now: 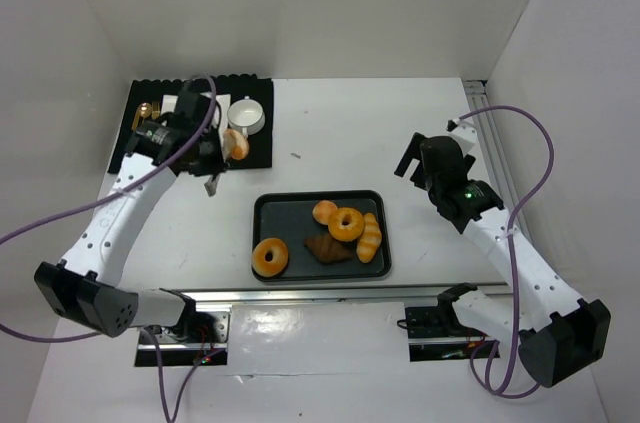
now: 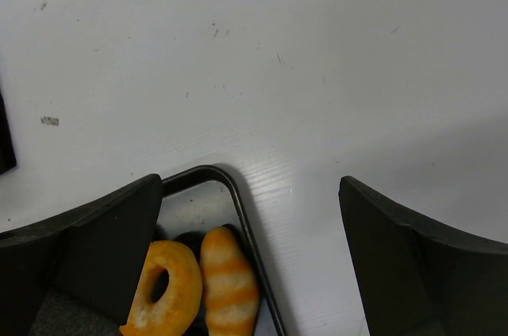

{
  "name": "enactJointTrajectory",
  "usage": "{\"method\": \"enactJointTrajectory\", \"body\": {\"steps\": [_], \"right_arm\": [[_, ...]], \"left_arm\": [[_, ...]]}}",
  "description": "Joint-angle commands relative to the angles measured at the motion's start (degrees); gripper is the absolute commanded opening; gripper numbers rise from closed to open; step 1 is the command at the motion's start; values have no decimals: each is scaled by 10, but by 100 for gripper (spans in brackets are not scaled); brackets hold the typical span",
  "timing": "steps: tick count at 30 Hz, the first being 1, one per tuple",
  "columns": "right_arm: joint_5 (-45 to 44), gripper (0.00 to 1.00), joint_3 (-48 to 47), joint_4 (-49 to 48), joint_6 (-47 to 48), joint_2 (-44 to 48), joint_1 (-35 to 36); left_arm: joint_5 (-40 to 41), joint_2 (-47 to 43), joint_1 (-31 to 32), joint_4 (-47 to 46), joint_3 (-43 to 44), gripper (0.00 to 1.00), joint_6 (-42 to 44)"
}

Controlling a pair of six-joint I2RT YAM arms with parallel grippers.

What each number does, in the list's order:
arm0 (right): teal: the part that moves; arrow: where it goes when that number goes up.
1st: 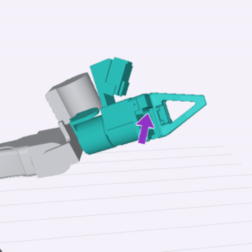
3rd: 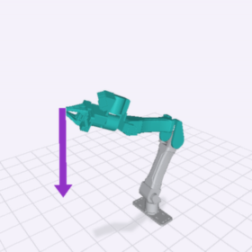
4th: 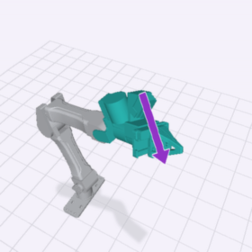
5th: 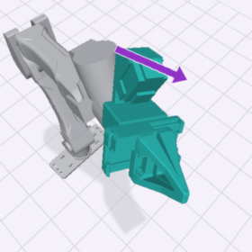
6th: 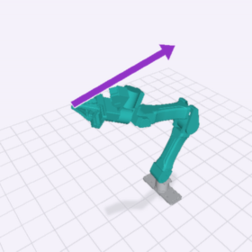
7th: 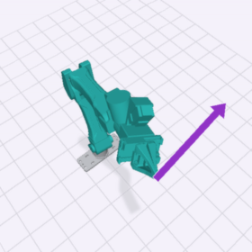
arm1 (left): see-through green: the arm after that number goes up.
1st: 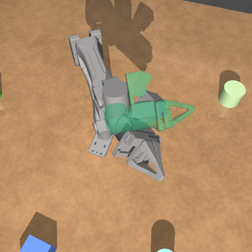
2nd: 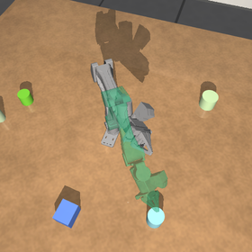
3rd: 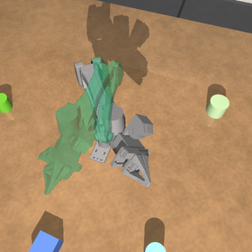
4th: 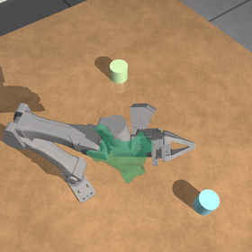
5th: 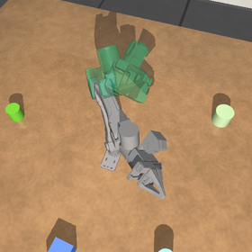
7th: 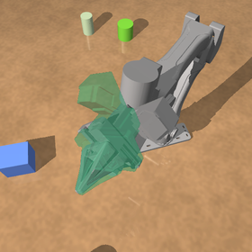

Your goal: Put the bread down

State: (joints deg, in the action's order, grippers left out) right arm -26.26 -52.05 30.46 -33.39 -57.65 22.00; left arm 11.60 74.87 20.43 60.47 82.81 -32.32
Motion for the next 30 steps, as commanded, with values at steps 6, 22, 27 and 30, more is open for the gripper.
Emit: {"method": "enactJointTrajectory", "body": {"steps": [6,22,27,30], "right_arm": [[-9,99,1,-30,0,17,4],[-32,99,-5,-20,5,-12,4],[-38,99,-5,-15,5,-7,4],[-38,99,-5,-15,5,-7,4]], "left_arm": [[25,114,-152,-102,135,17,43],[-25,400,-240,-142,283,47,19],[-30,397,-246,-142,274,61,19],[-30,368,-246,-149,257,64,19]]}}
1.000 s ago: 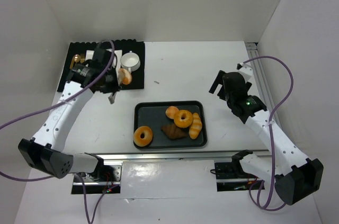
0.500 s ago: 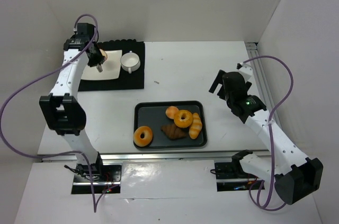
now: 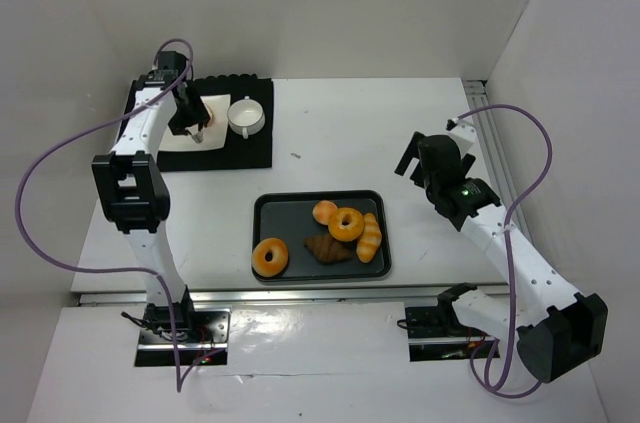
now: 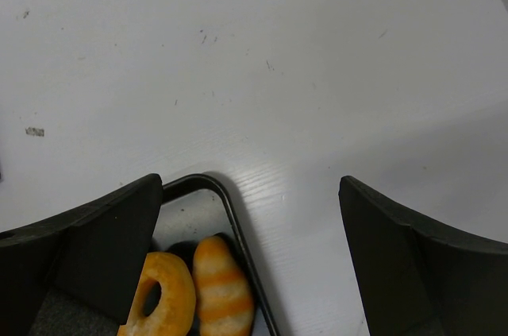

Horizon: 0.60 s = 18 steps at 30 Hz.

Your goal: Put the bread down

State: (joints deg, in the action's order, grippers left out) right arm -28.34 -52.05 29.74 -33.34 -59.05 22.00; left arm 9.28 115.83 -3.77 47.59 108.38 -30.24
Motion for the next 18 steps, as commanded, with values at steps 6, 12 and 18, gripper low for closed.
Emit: {"method": "enactJointTrajectory", "body": {"steps": [6,12,18], "right_arm": [[-17,99,-5,-7,5,12,4],[-6,99,-5,-7,5,17,4],[-6,99,-5,-7,5,23,4]], "left_arm": [[-1,-110,-4,-21,-30,64,-2],[-14,-131,1,-21,-35,67,15],[-12,-149,6,-21,-41,67,15]]}}
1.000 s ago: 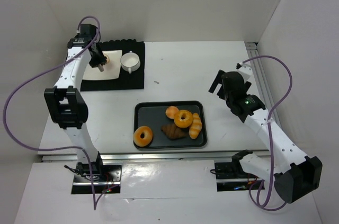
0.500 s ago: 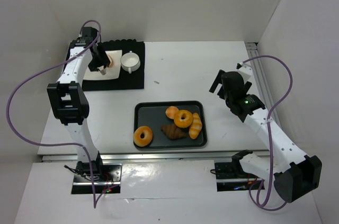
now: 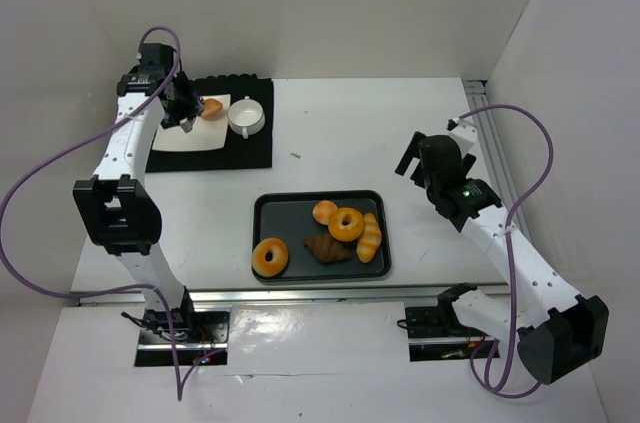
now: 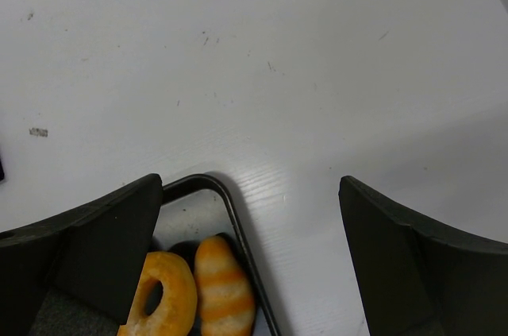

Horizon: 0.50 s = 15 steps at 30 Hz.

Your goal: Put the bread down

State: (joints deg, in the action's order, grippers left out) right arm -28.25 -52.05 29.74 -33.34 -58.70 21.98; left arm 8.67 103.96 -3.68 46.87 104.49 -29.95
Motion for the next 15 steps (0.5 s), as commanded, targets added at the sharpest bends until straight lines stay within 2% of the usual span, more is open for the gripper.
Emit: {"method": "enactJointTrajectory", "body": {"steps": [1,5,6,12,15], "right_arm": [[-7,99,-5,-7,5,19,4],[-7,99,-5,-7,5,19,4],[-7,99,-5,-7,5,19,4],[-7,99,0,-7,-1,19,4],[-7,99,0,-7,-1,24,4]], "left_arm": [[-15,-36,12,-13,-2,66,12],[-46,-74,56,-13,-16,65,52],[-53,-84,86,-6,-21,64,60],[-114,-209,192,-31,-146,61,89],[-178,-239,243,-31,-203,61,94]]}}
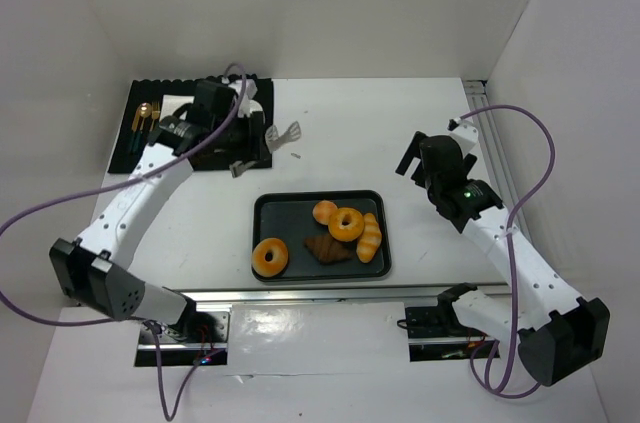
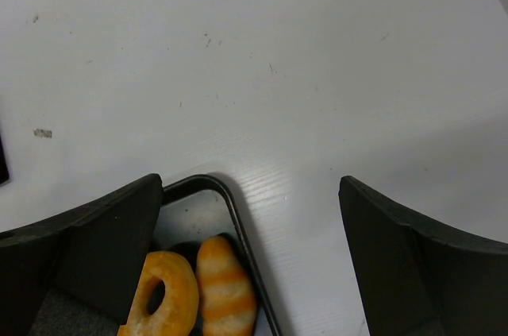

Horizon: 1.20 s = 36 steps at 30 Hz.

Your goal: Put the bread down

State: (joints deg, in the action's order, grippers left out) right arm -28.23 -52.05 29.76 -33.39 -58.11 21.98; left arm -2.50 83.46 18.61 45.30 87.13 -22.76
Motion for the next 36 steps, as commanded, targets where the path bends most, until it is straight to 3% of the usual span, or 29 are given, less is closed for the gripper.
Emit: {"method": "enactJointTrajectory", "body": {"steps": [1,11,28,32,36], "right_arm": [[-7,99,0,-8,0,19,4],[-2,99,0,-8,0,19,4],[-2,99,0,-2,0,24,4],[-2,99,0,-2,0,24,4],[-2,99,5,-2,0,24,4]], "left_arm": [[-78,-39,46,-15,-55,61,16],[-125,-73,129,-35,-197,60,-95],[-154,-52,135,-65,-233,61,-120],[-143,-52,135,-59,-227,55,-125],[-131,-52,135,-39,-208,41,-125]]}}
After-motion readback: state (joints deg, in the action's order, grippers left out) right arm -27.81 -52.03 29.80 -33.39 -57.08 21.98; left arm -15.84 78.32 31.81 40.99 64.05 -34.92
